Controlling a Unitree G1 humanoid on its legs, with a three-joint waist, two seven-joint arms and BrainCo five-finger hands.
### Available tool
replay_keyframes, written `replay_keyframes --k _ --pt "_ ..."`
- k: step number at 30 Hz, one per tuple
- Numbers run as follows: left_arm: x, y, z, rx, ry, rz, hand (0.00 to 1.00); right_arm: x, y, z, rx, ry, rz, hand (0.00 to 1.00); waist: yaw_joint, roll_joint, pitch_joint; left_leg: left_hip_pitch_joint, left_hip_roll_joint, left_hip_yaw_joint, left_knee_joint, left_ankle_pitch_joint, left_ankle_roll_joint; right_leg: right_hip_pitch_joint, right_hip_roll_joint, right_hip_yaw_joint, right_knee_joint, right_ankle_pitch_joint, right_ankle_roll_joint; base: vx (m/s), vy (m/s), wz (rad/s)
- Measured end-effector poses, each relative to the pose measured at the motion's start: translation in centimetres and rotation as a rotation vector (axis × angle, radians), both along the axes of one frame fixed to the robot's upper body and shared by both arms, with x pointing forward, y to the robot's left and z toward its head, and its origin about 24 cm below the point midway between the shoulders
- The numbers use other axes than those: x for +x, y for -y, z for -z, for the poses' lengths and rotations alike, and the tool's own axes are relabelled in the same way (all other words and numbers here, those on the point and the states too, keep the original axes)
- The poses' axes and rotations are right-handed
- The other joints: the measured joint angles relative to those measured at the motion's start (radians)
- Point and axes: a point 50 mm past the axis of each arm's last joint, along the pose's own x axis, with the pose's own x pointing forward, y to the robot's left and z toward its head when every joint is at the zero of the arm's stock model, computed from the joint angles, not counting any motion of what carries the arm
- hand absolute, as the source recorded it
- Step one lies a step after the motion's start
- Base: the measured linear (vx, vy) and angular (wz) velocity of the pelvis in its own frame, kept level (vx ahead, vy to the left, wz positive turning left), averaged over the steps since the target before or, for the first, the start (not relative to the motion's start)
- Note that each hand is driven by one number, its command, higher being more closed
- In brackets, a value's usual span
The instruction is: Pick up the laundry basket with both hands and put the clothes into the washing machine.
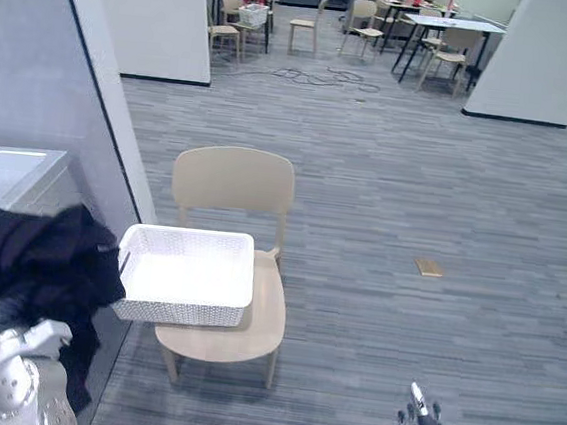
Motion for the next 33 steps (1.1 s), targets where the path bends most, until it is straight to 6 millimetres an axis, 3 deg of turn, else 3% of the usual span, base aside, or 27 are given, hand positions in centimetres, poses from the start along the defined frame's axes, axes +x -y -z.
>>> replay_keyframes --k 3,5,8,10,15,17,20,21,22,23,24,26,28,29,30,31,32,33 --pt "-0.1 1.6 3.5 -0.137 -0.095 0.054 1.0 -0.9 -1.0 1.4 0.054 -0.063 -0.015 0.0 0.018 -0.006 0.006 0.0 0.001 0.013 0.0 0.0 0.0 0.004 -0.011 -0.03 0.018 -0.015 0.004 -0.01 0.012 0.33" --pt "-1.1 3.3 7.9 -0.266 -0.267 0.091 1.0 -1.9 -2.4 3.7 0.13 -0.186 -0.039 0.0 0.027 -0.007 0.008 0.0 0.0 0.028 0.0 -0.001 0.0 0.006 -0.02 -0.049 0.028 -0.026 0.002 -0.02 0.016 0.18" --pt "-3.0 6.2 12.7 -0.402 -0.495 0.168 1.0 -2.2 -3.5 5.3 0.149 -0.327 -0.108 0.0 0.036 -0.009 0.022 -0.001 -0.011 0.035 0.0 -0.002 0.001 0.003 -0.03 -0.046 0.033 -0.037 -0.003 0.0 0.006 0.02" --pt "-3.6 7.5 13.9 -0.441 -0.562 0.215 1.0 -1.4 -3.7 5.5 0.127 -0.346 -0.165 0.0 0.036 -0.017 0.046 -0.003 -0.013 0.036 0.0 -0.002 0.002 -0.002 -0.034 -0.043 0.039 -0.039 -0.005 0.0 0.0 0.0" --pt "-2.6 7.8 13.9 -0.442 -0.539 0.251 1.0 2.9 -4.7 4.6 -0.056 -0.326 -0.52 0.0 0.048 -0.037 0.135 -0.092 0.01 0.022 0.003 0.001 -0.003 -0.102 -0.029 -0.052 0.112 -0.047 -0.02 -0.03 -0.02 0.12" --pt "-1.2 7.7 13.3 -0.445 -0.478 0.249 1.0 5.8 -4.8 3.5 -0.139 -0.247 -0.593 0.0 0.057 -0.015 0.198 -0.162 0.019 -0.026 0.007 0.031 -0.009 -0.185 -0.037 -0.096 0.224 -0.094 -0.033 -0.07 -0.052 0.5" --pt "0.3 7.9 12.5 -0.454 -0.406 0.26 1.0 7.6 -4.9 2.7 -0.18 -0.186 -0.616 0.0 0.059 0.016 0.223 -0.232 0.011 -0.096 0.003 0.033 -0.013 -0.248 -0.077 -0.184 0.343 -0.149 -0.019 -0.03 -0.064 0.98" --pt "0.9 8.1 12.2 -0.459 -0.386 0.272 1.0 8.4 -5.0 2.5 -0.189 -0.171 -0.62 0.0 0.065 0.029 0.237 -0.252 0.006 -0.073 0.001 -0.052 -0.049 -0.237 -0.114 -0.24 0.348 -0.151 -0.021 -0.02 -0.011 1.44" --pt "1.8 8.1 11.8 -0.451 -0.356 0.289 1.0 8.9 -5.1 2.3 -0.192 -0.159 -0.618 0.0 0.079 -0.007 0.251 -0.276 -0.021 -0.026 0.058 -0.026 0.038 -0.243 -0.188 -0.284 0.347 -0.152 -0.046 -0.02 -0.004 1.28" --pt "1.8 8.2 11.7 -0.451 -0.353 0.292 1.0 9.2 -5.1 2.2 -0.198 -0.15 -0.617 0.0 0.081 -0.011 0.252 -0.3 -0.029 -0.009 0.137 -0.012 0.079 -0.241 -0.214 -0.304 0.347 -0.142 -0.045 0.01 -0.013 1.24" --pt "1.4 8.4 11.8 -0.454 -0.36 0.296 1.0 9.1 -4.9 2.2 -0.199 -0.15 -0.599 0.0 0.072 0.009 0.251 -0.318 0.012 0.008 0.34 -0.048 0.115 -0.206 -0.25 -0.368 0.347 -0.094 -0.009 0.01 -0.037 0.92" --pt "1.0 8.3 11.8 -0.441 -0.366 0.299 1.0 7.9 -4.2 2.5 -0.186 -0.178 -0.555 0.0 0.067 0.028 0.249 -0.265 0.097 -0.004 0.462 -0.106 0.106 -0.143 -0.266 -0.421 0.369 -0.093 -0.009 0.04 0.083 0.97" --pt "1.3 8.3 11.5 -0.409 -0.367 0.326 1.0 7.1 -3.0 2.8 -0.184 -0.21 -0.485 0.0 0.058 0.027 0.249 -0.226 0.162 -0.045 0.482 -0.105 0.101 -0.088 -0.296 -0.48 0.4 -0.093 -0.009 0.12 0.275 1.18" --pt "1.6 8.3 11.3 -0.38 -0.363 0.345 1.0 6.4 -2.0 3.1 -0.177 -0.245 -0.438 0.0 0.048 0.023 0.245 -0.205 0.176 -0.09 0.415 -0.099 0.058 -0.056 -0.327 -0.528 0.432 -0.083 0.002 0.17 0.349 1.11" --pt "1.8 8.3 11.2 -0.376 -0.358 0.345 1.0 6.2 -1.9 3.3 -0.168 -0.258 -0.425 0.0 0.047 0.018 0.237 -0.195 0.154 -0.088 0.405 -0.121 0.041 -0.051 -0.338 -0.546 0.445 -0.07 0.003 0.19 0.44 1.33" --pt "2.2 8.1 11.1 -0.37 -0.35 0.335 1.0 6.0 -2.2 3.7 -0.138 -0.278 -0.41 0.0 0.038 -0.008 0.239 -0.229 0.128 -0.096 0.422 -0.135 0.026 -0.061 -0.369 -0.569 0.47 -0.049 -0.013 0.09 0.299 0.79" --pt "2.2 7.7 11.2 -0.367 -0.354 0.318 1.0 5.9 -2.8 3.9 -0.117 -0.284 -0.408 0.0 0.043 -0.007 0.24 -0.242 0.128 -0.115 0.427 -0.14 0.025 -0.07 -0.352 -0.55 0.45 -0.102 0.037 0.04 0.273 0.72" --pt "2.0 7.1 11.4 -0.365 -0.365 0.286 1.0 6.2 -3.5 4.0 -0.097 -0.274 -0.41 0.0 0.043 -0.012 0.241 -0.254 0.134 -0.138 0.437 -0.141 0.024 -0.068 -0.298 -0.521 0.382 -0.158 0.07 -0.02 0.182 0.46"
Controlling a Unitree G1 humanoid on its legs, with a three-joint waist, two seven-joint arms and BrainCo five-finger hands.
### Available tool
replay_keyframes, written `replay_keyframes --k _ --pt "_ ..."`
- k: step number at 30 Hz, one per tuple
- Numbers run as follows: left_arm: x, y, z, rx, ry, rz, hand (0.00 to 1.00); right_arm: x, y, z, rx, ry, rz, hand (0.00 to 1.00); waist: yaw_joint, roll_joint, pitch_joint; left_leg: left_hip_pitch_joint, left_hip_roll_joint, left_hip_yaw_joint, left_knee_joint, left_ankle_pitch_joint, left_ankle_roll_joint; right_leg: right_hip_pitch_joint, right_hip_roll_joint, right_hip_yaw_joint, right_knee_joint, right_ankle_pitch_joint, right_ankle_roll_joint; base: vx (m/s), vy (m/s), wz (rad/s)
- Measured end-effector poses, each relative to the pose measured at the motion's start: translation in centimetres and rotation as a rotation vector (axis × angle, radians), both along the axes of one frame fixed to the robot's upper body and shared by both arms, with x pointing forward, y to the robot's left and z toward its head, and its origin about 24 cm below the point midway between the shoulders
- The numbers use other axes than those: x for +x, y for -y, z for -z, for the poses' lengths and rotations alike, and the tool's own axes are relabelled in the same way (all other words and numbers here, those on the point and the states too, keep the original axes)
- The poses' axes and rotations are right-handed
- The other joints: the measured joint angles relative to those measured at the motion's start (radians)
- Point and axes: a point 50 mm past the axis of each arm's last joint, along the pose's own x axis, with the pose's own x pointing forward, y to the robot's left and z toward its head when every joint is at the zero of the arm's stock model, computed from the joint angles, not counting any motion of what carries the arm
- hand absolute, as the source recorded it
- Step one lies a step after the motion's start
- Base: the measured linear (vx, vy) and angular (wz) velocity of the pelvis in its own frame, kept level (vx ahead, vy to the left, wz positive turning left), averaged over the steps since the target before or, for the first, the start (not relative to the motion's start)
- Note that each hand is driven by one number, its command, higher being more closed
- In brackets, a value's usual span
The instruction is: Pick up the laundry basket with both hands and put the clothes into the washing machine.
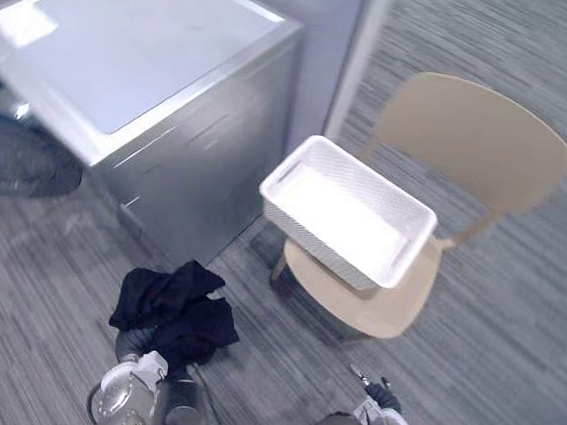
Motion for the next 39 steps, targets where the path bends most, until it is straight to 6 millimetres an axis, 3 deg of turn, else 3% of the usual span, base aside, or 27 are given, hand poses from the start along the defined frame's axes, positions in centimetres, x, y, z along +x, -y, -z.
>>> replay_keyframes --k 1,2,3,4,6,7,8,9,10,11,13,14,16,19,22,23,24,25,27,28,30,32,34,35,37,38,39 --pt "-0.1 -0.2 0.0 0.008 -0.006 -0.007 1.0 -0.1 -0.4 0.1 0.012 -0.002 0.002 0.0 -0.002 -0.008 -0.002 -0.004 -0.004 -0.008 0.017 -0.02 -0.03 0.012 0.054 0.021 -0.066 0.03 -0.032 -0.02 0.159 0.7" --pt "-0.1 -0.3 0.1 0.022 -0.013 0.006 1.0 -0.6 0.0 0.3 0.004 -0.019 0.008 0.0 -0.002 -0.016 -0.007 0.001 -0.015 -0.006 0.052 -0.085 -0.073 0.053 0.058 0.017 -0.086 0.114 -0.017 0.04 0.156 0.7" --pt "-0.1 0.0 0.2 0.019 -0.02 0.026 1.0 -0.7 0.2 0.3 0.006 -0.028 0.018 0.0 0.002 0.004 -0.005 0.004 -0.013 -0.006 0.072 -0.126 -0.081 0.064 0.054 0.02 -0.079 0.12 -0.009 0.06 0.249 0.6" --pt "-0.3 0.2 0.4 0.023 -0.032 0.045 1.0 -0.6 1.1 0.2 -0.001 -0.028 0.048 0.0 0.012 0.02 -0.007 -0.012 -0.028 -0.004 0.109 -0.177 -0.077 0.074 0.024 0.02 -0.044 0.12 -0.009 0.04 0.314 0.45" --pt "-0.3 0.0 0.3 0.035 -0.033 0.043 1.0 -0.2 1.7 0.0 -0.009 -0.022 0.056 0.0 0.006 0.012 -0.014 -0.027 -0.099 -0.019 0.126 -0.193 -0.05 0.074 -0.053 0.005 0.006 0.138 -0.02 0.02 0.264 0.64" --pt "-0.2 -0.1 0.3 0.043 -0.033 0.047 1.0 0.0 1.7 -0.1 -0.005 -0.019 0.075 0.0 0.007 0.016 -0.016 -0.037 -0.137 -0.035 0.125 -0.191 -0.041 0.071 -0.087 0.008 0.026 0.182 -0.075 0.05 0.245 0.68" --pt "-0.5 -0.1 0.4 0.054 -0.048 0.054 1.0 0.6 1.6 -0.3 0.009 -0.002 0.095 0.0 0.018 0.021 -0.019 -0.027 -0.164 -0.034 0.11 -0.187 -0.025 0.056 -0.104 0.049 0.042 0.256 -0.179 0.05 0.275 0.51" --pt "-0.5 0.0 0.5 0.056 -0.054 0.06 1.0 0.8 1.2 -0.3 0.021 0.005 0.097 0.0 0.024 0.023 -0.021 -0.01 -0.178 -0.035 0.089 -0.179 -0.006 0.042 -0.105 0.108 0.047 0.308 -0.251 0.04 0.321 0.39" --pt "-0.8 0.3 0.7 0.066 -0.069 0.091 1.0 1.2 0.8 -0.4 0.032 0.025 0.095 0.0 0.016 0.026 -0.026 0.02 -0.198 -0.06 0.05 -0.167 0.021 0.005 -0.09 0.25 0.084 0.364 -0.286 0.09 0.325 0.63" --pt "-0.6 0.4 0.6 0.088 -0.074 0.131 1.0 1.6 -0.5 -0.6 0.062 0.057 0.092 0.0 0.005 0.026 -0.023 0.045 -0.205 -0.11 0.026 -0.161 0.045 -0.016 -0.011 0.38 0.173 0.2 -0.225 0.1 0.285 0.74" --pt "-0.6 0.2 0.5 0.103 -0.076 0.15 1.0 2.3 -2.2 -1.1 0.105 0.107 0.084 0.0 0.003 0.002 -0.02 0.102 -0.224 -0.126 -0.023 -0.154 0.071 -0.065 0.103 0.49 0.313 -0.006 -0.203 0.09 0.159 0.57" --pt "-0.5 0.9 0.6 0.096 -0.079 0.177 1.0 3.0 -2.5 -1.8 0.113 0.16 0.059 0.0 -0.004 -0.019 -0.021 0.162 -0.241 -0.128 -0.056 -0.157 0.082 -0.113 0.196 0.504 0.422 -0.125 -0.21 0.08 0.114 0.37" --pt "-0.2 2.4 0.7 0.076 -0.071 0.229 1.0 4.0 -2.3 -2.8 0.103 0.231 0.059 0.0 -0.018 -0.024 -0.022 0.209 -0.244 -0.112 -0.089 -0.162 0.09 -0.177 0.28 0.459 0.44 -0.192 -0.218 0.05 0.059 0.27" --pt "0.9 4.5 0.4 0.052 -0.037 0.308 1.0 3.9 -2.4 -3.1 0.101 0.261 0.039 0.0 -0.059 -0.029 -0.027 0.231 -0.235 -0.115 -0.116 -0.165 0.087 -0.268 0.337 0.477 0.313 -0.19 -0.181 0.13 -0.081 0.66" --pt "1.7 5.9 0.1 0.037 -0.019 0.351 1.0 2.0 -2.3 -2.4 0.098 0.215 0.055 0.0 -0.085 -0.078 -0.059 0.239 -0.252 -0.131 -0.069 -0.209 0.022 -0.218 0.314 0.565 0.102 -0.071 -0.184 0.26 -0.236 0.93" --pt "1.6 6.7 0.2 0.018 -0.022 0.358 1.0 1.7 -1.8 -2.6 0.085 0.221 0.071 0.0 -0.081 -0.03 -0.065 0.244 -0.205 -0.135 -0.018 -0.242 0.005 -0.182 0.35 0.534 0.091 -0.095 -0.175 0.33 -0.246 0.46" --pt "1.6 6.8 0.1 0.018 -0.019 0.361 1.0 1.5 -1.8 -2.5 0.085 0.219 0.072 0.0 -0.077 -0.013 -0.067 0.252 -0.186 -0.126 0.007 -0.253 -0.001 -0.168 0.369 0.53 0.084 -0.105 -0.177 0.34 -0.175 0.09" --pt "1.7 6.6 0.0 0.021 -0.014 0.353 1.0 1.8 -2.1 -2.6 0.091 0.226 0.063 0.0 -0.072 0.007 -0.067 0.228 -0.153 -0.089 0.11 -0.259 -0.009 -0.132 0.396 0.529 0.066 -0.127 -0.182 0.35 -0.163 0.03" --pt "1.7 6.5 -0.1 0.021 -0.01 0.346 1.0 1.7 -2.1 -2.6 0.091 0.224 0.061 0.0 -0.057 0.012 -0.057 0.096 -0.124 -0.088 0.489 -0.21 -0.037 -0.07 0.418 0.523 0.049 -0.153 -0.189 0.32 -0.138 0.0" --pt "1.5 6.3 -0.2 0.024 -0.007 0.34 1.0 1.4 -1.9 -2.6 0.093 0.223 0.07 0.0 -0.048 0.022 -0.056 0.02 -0.106 -0.087 0.72 -0.17 -0.08 -0.029 0.428 0.516 0.04 -0.159 -0.183 0.3 -0.056 -0.13" --pt "1.0 6.2 -0.1 0.023 -0.017 0.333 1.0 1.4 -2.0 -2.6 0.1 0.226 0.077 0.0 -0.032 0.021 -0.056 -0.044 -0.07 -0.057 0.858 -0.166 -0.055 0.018 0.429 0.528 0.029 -0.16 -0.176 0.31 -0.012 -0.21" --pt "0.8 6.0 0.0 0.025 -0.021 0.331 1.0 1.6 -1.8 -2.6 0.096 0.227 0.076 0.0 -0.027 0.012 -0.06 -0.095 0.003 -0.041 0.688 -0.182 0.017 0.038 0.429 0.558 -0.003 -0.167 -0.155 0.33 0.065 -0.38" --pt "0.7 5.7 0.1 0.032 -0.026 0.328 1.0 2.6 -2.0 -2.7 0.099 0.233 0.067 0.0 -0.034 0.001 -0.057 -0.111 0.049 -0.084 0.478 -0.182 0.037 0.021 0.426 0.609 0.01 -0.173 -0.146 0.24 0.121 -0.46" --pt "0.4 5.7 0.2 0.03 -0.037 0.324 1.0 2.7 -1.9 -2.8 0.096 0.235 0.065 0.0 -0.041 -0.012 -0.058 -0.097 0.054 -0.179 0.298 -0.169 0.052 0.0 0.416 0.666 0.043 -0.184 -0.128 0.32 0.251 -0.69" --pt "0.0 5.7 0.4 0.027 -0.053 0.32 1.0 2.6 -1.6 -2.3 0.087 0.206 0.062 0.0 -0.041 -0.028 -0.062 -0.054 0.03 -0.366 0.126 -0.147 0.021 -0.023 0.382 0.749 0.095 -0.221 -0.077 0.33 0.348 -1.01" --pt "-0.1 5.8 0.5 0.024 -0.057 0.326 1.0 2.3 -1.0 -1.9 0.074 0.176 0.071 0.0 -0.038 -0.028 -0.067 -0.018 0.02 -0.4 0.058 -0.126 -0.021 -0.037 0.347 0.791 0.127 -0.246 -0.039 0.39 0.638 -1.16" --pt "-0.2 6.1 0.7 0.019 -0.066 0.34 1.0 1.6 -0.1 -1.6 0.052 0.141 0.086 0.0 -0.039 -0.01 -0.078 0.013 0.02 -0.355 -0.016 -0.074 -0.11 -0.03 0.321 0.827 0.134 -0.259 -0.006 0.38 0.704 -0.94"
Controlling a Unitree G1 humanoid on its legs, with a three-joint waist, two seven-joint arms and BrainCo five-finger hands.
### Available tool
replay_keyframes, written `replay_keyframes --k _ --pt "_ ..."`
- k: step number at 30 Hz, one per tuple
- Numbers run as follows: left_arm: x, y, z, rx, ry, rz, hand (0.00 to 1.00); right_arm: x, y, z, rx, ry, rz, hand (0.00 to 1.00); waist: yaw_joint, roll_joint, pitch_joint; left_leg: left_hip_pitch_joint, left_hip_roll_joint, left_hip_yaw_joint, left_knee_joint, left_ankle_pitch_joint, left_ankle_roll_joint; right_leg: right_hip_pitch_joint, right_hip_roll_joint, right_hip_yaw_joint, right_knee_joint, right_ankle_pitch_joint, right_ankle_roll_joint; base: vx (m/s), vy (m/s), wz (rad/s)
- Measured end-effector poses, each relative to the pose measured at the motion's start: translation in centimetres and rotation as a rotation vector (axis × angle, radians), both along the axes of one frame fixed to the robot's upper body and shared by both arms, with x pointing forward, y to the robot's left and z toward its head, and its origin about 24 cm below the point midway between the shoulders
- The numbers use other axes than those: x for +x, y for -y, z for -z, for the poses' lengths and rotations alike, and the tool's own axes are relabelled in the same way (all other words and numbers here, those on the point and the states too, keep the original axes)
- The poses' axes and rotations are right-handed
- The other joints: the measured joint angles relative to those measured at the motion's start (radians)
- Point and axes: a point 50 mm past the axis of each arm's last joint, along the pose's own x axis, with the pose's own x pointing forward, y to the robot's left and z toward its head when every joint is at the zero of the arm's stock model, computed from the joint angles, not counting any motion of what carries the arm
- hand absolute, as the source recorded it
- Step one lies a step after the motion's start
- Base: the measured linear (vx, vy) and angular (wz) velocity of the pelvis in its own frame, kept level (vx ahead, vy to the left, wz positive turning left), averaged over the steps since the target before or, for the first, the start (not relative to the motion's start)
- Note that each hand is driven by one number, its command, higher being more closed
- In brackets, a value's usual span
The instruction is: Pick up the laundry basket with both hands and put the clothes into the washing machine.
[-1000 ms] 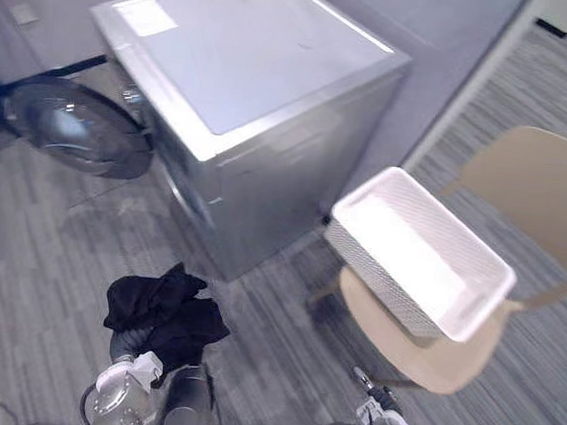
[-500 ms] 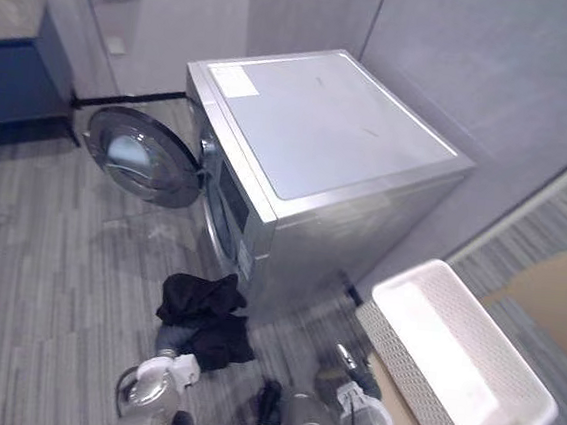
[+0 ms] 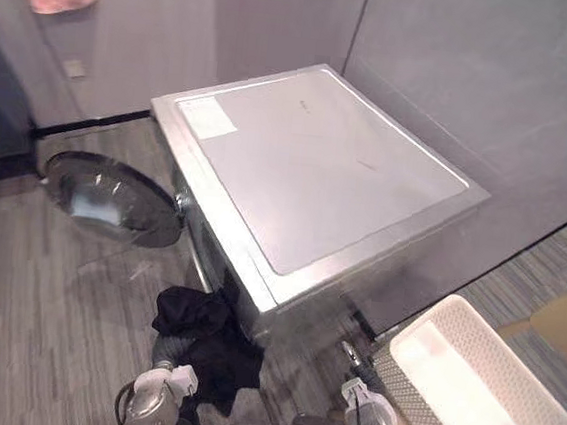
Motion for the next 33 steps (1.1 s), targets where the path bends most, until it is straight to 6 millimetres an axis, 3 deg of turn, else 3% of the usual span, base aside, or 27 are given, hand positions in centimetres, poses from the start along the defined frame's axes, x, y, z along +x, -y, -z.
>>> replay_keyframes --k 1,2,3,4,5,6,7,10,12,13,14,17,19,21,23,26,27,29,31,33 --pt "-0.1 0.2 0.2 -0.003 -0.009 0.011 1.0 -0.6 0.6 0.1 -0.013 -0.018 0.02 0.0 -0.005 0.019 -0.014 0.008 -0.005 0.024 -0.036 0.063 -0.004 0.006 -0.01 0.01 -0.003 0.001 0.014 0.4 0.826 -0.38" --pt "0.0 0.2 0.5 0.007 -0.022 0.043 1.0 -1.9 1.3 0.7 -0.016 -0.066 0.065 0.0 -0.032 0.014 -0.053 0.014 -0.05 0.055 -0.036 0.018 -0.06 0.017 -0.062 0.016 -0.011 0.002 0.043 0.26 0.566 0.06" --pt "0.0 -0.4 0.8 0.031 -0.034 0.058 1.0 -2.6 0.6 1.3 0.016 -0.098 0.084 0.0 -0.044 -0.034 -0.064 0.017 -0.104 0.073 -0.032 0.018 -0.045 0.01 -0.113 0.032 -0.006 0.023 0.039 0.29 0.621 0.08" --pt "0.7 -1.4 0.6 0.072 -0.023 0.078 1.0 -3.6 -0.6 1.9 0.061 -0.131 0.11 0.0 -0.045 -0.055 -0.075 0.029 -0.143 0.114 -0.054 0.012 -0.034 -0.026 -0.154 0.056 0.009 0.115 -0.003 0.23 0.542 -0.41" --pt "0.8 -2.0 0.4 0.095 -0.018 0.084 1.0 -3.2 -1.3 2.0 0.081 -0.132 0.095 0.0 -0.039 -0.056 -0.076 0.061 -0.144 0.169 -0.08 0.01 -0.007 -0.079 -0.162 0.059 0.037 0.244 -0.105 0.21 0.539 -0.75" --pt "0.8 -2.1 0.4 0.1 -0.017 0.085 1.0 -3.3 -1.3 2.0 0.084 -0.137 0.098 0.0 -0.036 -0.05 -0.073 0.082 -0.142 0.206 -0.095 0.009 0.01 -0.102 -0.17 0.038 0.041 0.306 -0.152 0.15 0.542 -1.34" --pt "0.5 -2.5 0.4 0.11 -0.019 0.08 1.0 -2.9 -1.0 1.9 0.076 -0.13 0.115 0.0 -0.031 -0.039 -0.074 0.134 -0.143 0.292 -0.131 0.006 0.047 -0.133 -0.202 -0.055 0.062 0.38 -0.224 0.11 0.5 -1.57" --pt "0.6 -3.6 0.2 0.128 -0.011 0.044 1.0 -2.0 -1.5 1.6 0.079 -0.107 0.079 0.0 -0.044 -0.029 -0.069 0.245 -0.162 0.446 -0.224 0.022 0.091 -0.176 -0.209 -0.332 0.225 0.235 -0.181 0.07 0.404 -1.47" --pt "0.8 -3.6 0.2 0.127 -0.009 0.043 1.0 -1.2 -2.0 1.3 0.079 -0.088 0.035 0.0 -0.041 -0.03 -0.068 0.27 -0.187 0.536 -0.231 0.01 0.121 -0.174 -0.145 -0.401 0.261 0.163 -0.135 0.05 0.248 -1.41" --pt "0.7 -3.5 0.3 0.122 -0.013 0.038 1.0 -0.6 -2.6 1.1 0.079 -0.075 -0.004 0.0 -0.041 -0.03 -0.067 0.283 -0.202 0.595 -0.229 0.002 0.135 -0.152 -0.089 -0.425 0.23 0.133 -0.12 0.04 0.109 -1.41" --pt "0.9 -3.1 0.2 0.105 -0.008 0.026 1.0 0.3 -3.2 0.9 0.079 -0.052 -0.055 0.0 -0.041 -0.035 -0.056 0.302 -0.219 0.633 -0.229 -0.002 0.14 -0.102 -0.072 -0.44 0.136 0.102 -0.145 0.02 0.096 -1.32" --pt "2.1 -2.2 -0.3 0.076 0.026 0.019 1.0 1.8 -3.8 -0.1 0.054 0.008 -0.148 0.0 -0.051 0.001 -0.016 0.311 -0.229 0.658 -0.234 -0.001 0.143 -0.066 -0.032 -0.419 -0.003 0.1 -0.162 -0.05 0.031 -0.73" --pt "2.8 -1.2 -0.5 0.045 0.046 0.016 1.0 2.8 -4.0 -0.8 0.031 0.058 -0.226 0.0 -0.039 0.029 -0.017 0.306 -0.215 0.666 -0.25 0.014 0.15 -0.06 0.028 -0.373 -0.118 0.162 -0.177 -0.1 0.016 -0.61" --pt "2.8 -1.4 -0.6 0.047 0.049 0.009 1.0 4.2 -4.9 -1.5 0.029 0.104 -0.281 0.0 -0.022 0.031 -0.018 0.286 -0.202 0.679 -0.232 0.014 0.15 -0.08 0.056 -0.32 -0.165 0.183 -0.175 -0.13 -0.007 -0.77" --pt "3.1 -1.2 -0.7 0.031 0.059 0.006 1.0 5.1 -4.7 -2.3 0.006 0.148 -0.325 0.0 -0.025 0.023 -0.01 0.206 -0.202 0.652 -0.106 0.015 0.149 -0.116 0.049 -0.258 -0.171 0.184 -0.175 -0.15 -0.035 -0.45" --pt "2.9 -0.9 -0.6 0.001 0.053 -0.007 1.0 4.7 -3.4 -2.1 -0.063 0.127 -0.376 0.0 -0.009 0.035 0.015 0.139 -0.21 0.54 0.077 0.01 0.146 -0.11 0.024 -0.186 -0.184 0.188 -0.171 -0.07 0.009 -0.45" --pt "2.9 -0.9 -0.6 0.001 0.055 -0.006 1.0 4.7 -3.3 -2.1 -0.071 0.124 -0.382 0.0 -0.011 0.037 0.014 0.124 -0.21 0.534 0.099 -0.008 0.148 -0.11 0.022 -0.184 -0.186 0.189 -0.171 -0.06 0.128 -0.44" --pt "2.7 -1.0 -1.0 0.004 0.079 0.006 1.0 4.3 -3.3 -1.9 -0.08 0.111 -0.39 0.0 -0.01 0.048 0.011 0.074 -0.168 0.494 0.276 -0.113 0.171 -0.135 0.015 -0.184 -0.187 0.189 -0.171 -0.05 0.214 -0.65" --pt "2.7 -1.0 -1.1 0.018 0.08 0.02 1.0 3.7 -3.4 -1.6 -0.07 0.097 -0.385 0.0 -0.026 0.05 0.008 0.072 -0.172 0.445 0.284 -0.163 0.163 -0.146 0.016 -0.183 -0.192 0.187 -0.164 0.01 0.239 -0.37" --pt "2.8 -0.8 -1.1 0.033 0.079 0.051 1.0 2.3 -3.1 -1.0 -0.057 0.058 -0.355 0.0 -0.05 0.054 0.004 0.074 -0.195 0.35 0.23 -0.207 0.133 -0.149 0.013 -0.174 -0.197 0.275 -0.145 -0.02 0.394 0.07"
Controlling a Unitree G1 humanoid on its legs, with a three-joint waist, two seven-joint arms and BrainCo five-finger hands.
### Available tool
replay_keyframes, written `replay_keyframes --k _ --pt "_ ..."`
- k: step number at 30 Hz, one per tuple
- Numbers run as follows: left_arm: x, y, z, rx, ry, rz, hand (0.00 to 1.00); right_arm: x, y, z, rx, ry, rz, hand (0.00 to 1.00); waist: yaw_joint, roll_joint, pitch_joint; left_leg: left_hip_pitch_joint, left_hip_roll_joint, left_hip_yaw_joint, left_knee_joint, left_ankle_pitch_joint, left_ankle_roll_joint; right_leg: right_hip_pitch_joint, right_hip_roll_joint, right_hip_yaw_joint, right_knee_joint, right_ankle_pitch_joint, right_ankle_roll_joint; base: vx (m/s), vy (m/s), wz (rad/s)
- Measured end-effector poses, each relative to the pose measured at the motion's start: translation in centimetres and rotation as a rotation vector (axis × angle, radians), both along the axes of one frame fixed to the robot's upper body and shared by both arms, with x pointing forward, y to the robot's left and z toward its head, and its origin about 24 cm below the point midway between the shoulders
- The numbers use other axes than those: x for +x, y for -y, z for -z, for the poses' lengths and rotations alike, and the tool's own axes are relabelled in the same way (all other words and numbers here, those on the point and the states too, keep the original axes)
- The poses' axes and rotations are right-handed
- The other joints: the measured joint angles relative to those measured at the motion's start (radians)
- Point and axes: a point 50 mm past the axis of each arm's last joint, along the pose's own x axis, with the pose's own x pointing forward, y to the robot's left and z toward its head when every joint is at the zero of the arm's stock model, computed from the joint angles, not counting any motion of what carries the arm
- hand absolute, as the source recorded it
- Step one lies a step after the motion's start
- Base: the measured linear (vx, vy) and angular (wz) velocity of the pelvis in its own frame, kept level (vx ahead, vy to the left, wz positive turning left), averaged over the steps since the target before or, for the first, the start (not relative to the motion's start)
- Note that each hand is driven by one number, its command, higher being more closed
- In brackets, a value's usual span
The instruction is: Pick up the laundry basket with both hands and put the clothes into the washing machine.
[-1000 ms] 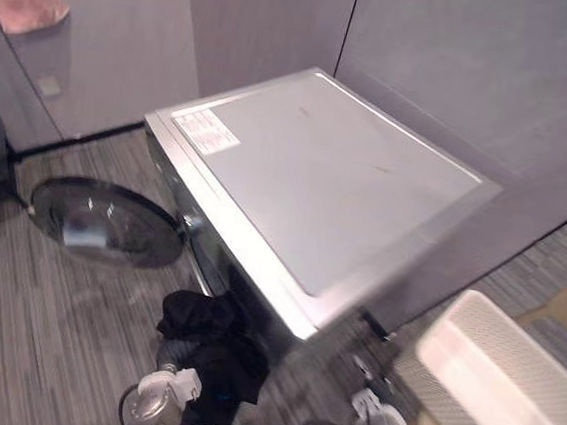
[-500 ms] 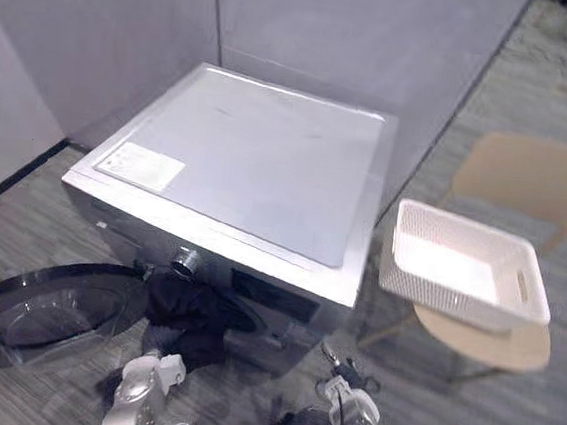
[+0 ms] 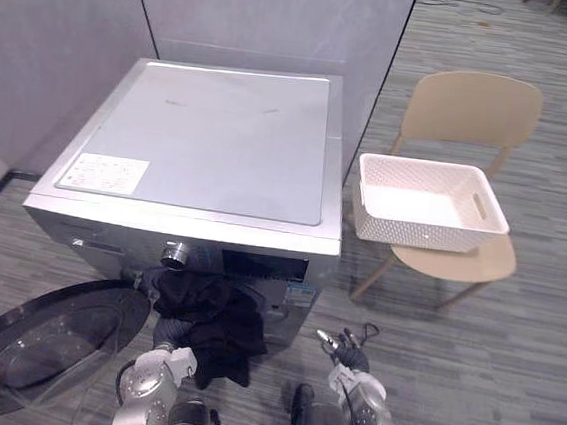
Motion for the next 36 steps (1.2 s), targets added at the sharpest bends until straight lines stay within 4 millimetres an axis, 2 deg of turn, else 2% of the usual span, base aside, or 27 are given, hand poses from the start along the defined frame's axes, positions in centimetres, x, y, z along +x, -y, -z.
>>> replay_keyframes --k 1,2,4,5,6,7,8,9,11,12,13,14,15,17,18,19,21,23,25,26,27,28,31,32,36 --pt "0.2 0.3 -0.1 0.006 0.006 0.018 1.0 -1.0 0.4 0.5 -0.003 -0.034 0.016 0.0 0.0 0.019 -0.008 0.038 0.006 -0.036 -0.113 -0.039 -0.001 -0.014 0.012 -0.01 0.019 0.017 0.032 -0.02 0.435 -0.14" --pt "-0.1 -0.2 0.5 0.031 -0.026 0.032 1.0 -1.5 0.0 0.9 0.016 -0.06 0.024 0.0 0.014 -0.023 -0.017 0.083 -0.045 0.002 -0.207 0.005 0.011 -0.019 -0.021 0.022 0.02 0.033 0.072 0.03 0.338 -0.16" --pt "-0.2 -0.2 0.7 0.055 -0.041 0.07 1.0 -1.7 -0.3 0.9 0.035 -0.056 0.045 0.0 0.001 -0.033 -0.023 0.136 -0.092 -0.003 -0.294 0.059 0.046 0.027 -0.039 0.015 -0.022 0.047 0.085 0.13 0.236 0.13" --pt "-0.1 0.2 0.6 0.06 -0.034 0.098 1.0 -1.9 -0.1 0.8 0.032 -0.053 0.051 0.0 0.001 -0.028 -0.022 0.14 -0.139 0.0 -0.296 0.083 0.02 0.081 -0.072 0.016 -0.11 0.087 0.094 0.12 0.277 0.23" --pt "0.0 0.4 0.5 0.062 -0.028 0.111 1.0 -1.7 -0.1 0.7 0.031 -0.047 0.047 0.0 0.002 -0.036 -0.026 0.125 -0.159 0.001 -0.267 0.088 0.01 0.09 -0.1 0.016 -0.134 0.112 0.098 0.04 0.383 0.05" --pt "0.1 0.6 0.4 0.079 -0.018 0.146 1.0 -0.9 -0.7 0.5 0.045 -0.027 0.04 0.0 0.008 -0.067 -0.02 0.055 -0.205 0.0 -0.192 0.066 0.056 0.078 -0.176 0.023 -0.159 0.144 0.127 -0.06 0.273 -0.25" --pt "0.1 1.1 0.2 0.079 -0.003 0.176 1.0 -0.8 -0.5 0.4 0.039 -0.024 0.035 0.0 0.017 -0.015 -0.037 0.072 -0.17 0.017 -0.293 0.103 0.072 0.059 -0.164 0.023 -0.159 0.157 0.131 -0.09 0.267 -0.69" --pt "-0.1 1.7 0.5 0.072 -0.012 0.195 1.0 -0.3 -0.6 0.2 0.041 -0.012 0.03 0.0 0.027 -0.012 -0.032 0.112 -0.194 0.062 -0.372 0.121 0.114 0.033 -0.175 0.062 -0.159 0.165 0.14 -0.06 0.238 -0.76" --pt "-0.1 1.9 0.4 0.08 -0.008 0.22 1.0 -0.1 -1.3 0.0 0.063 0.012 0.013 0.0 0.019 -0.012 -0.033 0.119 -0.217 0.086 -0.403 0.136 0.116 0.018 -0.193 0.07 -0.157 0.174 0.129 -0.02 0.262 -0.51" --pt "0.1 2.1 0.3 0.089 -0.001 0.24 1.0 -0.8 -1.5 0.1 0.081 0.008 0.023 0.0 0.019 -0.023 -0.026 0.121 -0.225 0.114 -0.423 0.141 0.125 -0.016 -0.198 0.064 -0.131 0.17 0.085 -0.02 0.185 -0.44" --pt "0.0 2.1 0.4 0.092 -0.003 0.244 1.0 -0.9 -1.6 0.2 0.091 0.007 0.027 0.0 0.022 -0.026 -0.024 0.123 -0.222 0.131 -0.433 0.141 0.125 -0.039 -0.196 0.053 -0.095 0.155 0.048 -0.04 0.17 -0.76" --pt "-0.1 2.1 0.4 0.092 -0.007 0.245 1.0 -1.0 -1.7 0.2 0.105 0.008 0.032 0.0 0.026 -0.033 -0.01 0.134 -0.212 0.169 -0.446 0.141 0.125 -0.077 -0.19 0.007 0.003 0.111 -0.017 -0.04 0.052 -0.75" --pt "-0.1 2.1 0.4 0.092 -0.007 0.244 1.0 -0.9 -1.8 0.2 0.105 0.009 0.032 0.0 0.026 -0.036 0.001 0.14 -0.205 0.185 -0.445 0.14 0.126 -0.091 -0.186 -0.025 0.054 0.089 -0.033 -0.05 0.026 -0.93" --pt "0.0 1.9 0.3 0.1 -0.002 0.247 1.0 -0.7 -1.8 0.0 0.103 0.027 0.032 0.0 0.008 -0.049 0.036 0.146 -0.176 0.222 -0.444 0.139 0.124 -0.104 -0.154 -0.166 0.192 -0.003 -0.021 -0.03 -0.035 -0.66" --pt "0.1 1.8 0.3 0.102 0.0 0.248 1.0 -0.7 -1.8 0.0 0.102 0.026 0.033 0.0 0.004 -0.054 0.041 0.143 -0.17 0.228 -0.443 0.139 0.124 -0.1 -0.14 -0.188 0.189 -0.018 -0.02 0.0 -0.089 -0.49" --pt "0.4 1.8 0.1 0.104 0.011 0.251 1.0 -0.8 -1.6 0.0 0.097 0.026 0.033 0.0 0.005 -0.073 0.056 0.138 -0.163 0.242 -0.437 0.138 0.123 -0.087 -0.123 -0.223 0.154 -0.033 -0.032 0.0 -0.11 -0.35" --pt "1.1 1.8 -0.2 0.108 0.03 0.254 1.0 -0.7 -1.1 -0.1 0.077 0.039 0.036 0.0 0.002 -0.085 0.083 0.102 -0.144 0.238 -0.388 0.131 0.111 -0.058 -0.106 -0.25 0.099 -0.033 -0.03 -0.01 -0.115 -0.08" --pt "3.4 2.6 -1.7 0.104 0.108 0.265 1.0 0.0 0.2 -0.7 0.031 0.07 0.023 0.0 0.002 -0.066 0.138 -0.022 -0.116 0.196 -0.236 0.113 0.087 -0.101 -0.102 -0.262 0.109 -0.035 -0.03 -0.06 -0.171 0.36" --pt "4.7 2.8 -2.7 0.103 0.154 0.257 1.0 0.9 0.6 -1.3 0.005 0.103 -0.007 0.0 0.001 -0.058 0.178 -0.097 -0.094 0.187 -0.149 0.098 0.074 -0.142 -0.103 -0.263 0.14 -0.05 -0.036 -0.09 -0.14 0.23" --pt "5.5 2.5 -3.3 0.094 0.181 0.221 1.0 2.3 0.5 -2.2 -0.004 0.152 -0.031 0.0 0.006 -0.055 0.222 -0.163 -0.065 0.186 -0.065 0.054 0.081 -0.205 -0.107 -0.262 0.213 -0.096 -0.045 -0.13 -0.133 0.0" --pt "5.6 2.4 -3.4 0.094 0.183 0.216 1.0 2.5 0.5 -2.4 -0.003 0.16 -0.033 0.0 0.006 -0.055 0.228 -0.172 -0.061 0.186 -0.053 0.044 0.083 -0.214 -0.107 -0.262 0.226 -0.105 -0.046 -0.18 -0.166 -0.11" --pt "6.1 2.3 -3.7 0.093 0.198 0.206 1.0 3.6 0.3 -3.3 -0.001 0.208 -0.037 0.0 0.006 -0.054 0.261 -0.211 -0.045 0.186 -0.014 0.012 0.098 -0.257 -0.109 -0.263 0.279 -0.136 -0.053 -0.14 -0.119 -0.06" --pt "7.6 2.6 -5.0 0.079 0.239 0.168 1.0 5.1 -0.4 -5.7 0.007 0.326 -0.05 0.0 0.007 -0.055 0.289 -0.347 -0.004 0.191 0.073 -0.027 0.094 -0.38 -0.108 -0.265 0.343 -0.17 -0.055 -0.18 -0.151 -0.05" --pt "8.1 2.4 -5.4 0.08 0.253 0.145 1.0 5.5 -0.9 -6.4 0.019 0.362 -0.046 0.0 0.009 -0.056 0.308 -0.372 0.014 0.197 0.094 -0.035 0.098 -0.401 -0.098 -0.264 0.349 -0.174 -0.059 -0.15 -0.118 -0.15" --pt "9.9 1.7 -7.0 0.052 0.295 0.029 1.0 6.3 -2.1 -8.4 0.041 0.454 -0.063 0.0 0.007 -0.061 0.317 -0.462 0.073 0.234 0.158 -0.05 0.089 -0.493 -0.081 -0.258 0.386 -0.193 -0.072 -0.08 -0.114 -0.17"
